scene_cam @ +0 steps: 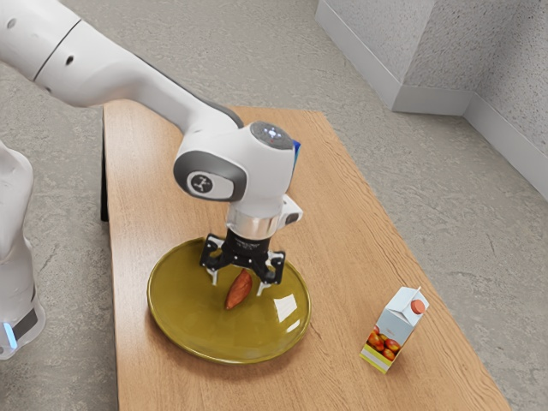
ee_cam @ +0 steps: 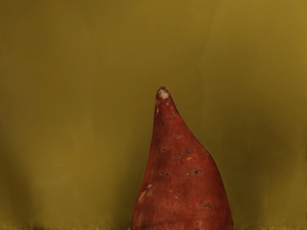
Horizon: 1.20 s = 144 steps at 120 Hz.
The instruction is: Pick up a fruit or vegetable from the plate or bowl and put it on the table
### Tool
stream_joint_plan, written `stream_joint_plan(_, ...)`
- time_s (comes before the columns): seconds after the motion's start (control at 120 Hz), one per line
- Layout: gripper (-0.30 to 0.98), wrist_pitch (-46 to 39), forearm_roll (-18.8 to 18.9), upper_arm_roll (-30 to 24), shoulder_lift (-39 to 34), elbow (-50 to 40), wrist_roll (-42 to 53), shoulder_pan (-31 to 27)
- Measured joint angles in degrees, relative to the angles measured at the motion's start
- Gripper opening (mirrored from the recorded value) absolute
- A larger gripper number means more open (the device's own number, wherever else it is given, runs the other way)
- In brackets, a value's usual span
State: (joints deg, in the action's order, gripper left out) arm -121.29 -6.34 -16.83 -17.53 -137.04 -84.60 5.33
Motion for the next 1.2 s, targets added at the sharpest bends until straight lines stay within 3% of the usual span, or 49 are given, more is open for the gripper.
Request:
stream_joint_plan(0.258,0.47,-0.76,-0.19,-0.22,0.54,-0.35,-0.02,0.02)
stream_joint_plan(0.458,0.2,-0.99,-0.11,-0.22,0.58,-0.36,0.08,-0.04)
stream_joint_plan(0.65,0.16,-0.69,-0.02,0.38,-0.11,0.19,0.7,-0.5)
stream_joint_plan(1.2,0.15,4.1,5.36,21.54,-6.59,1.09,5.53,-2.01)
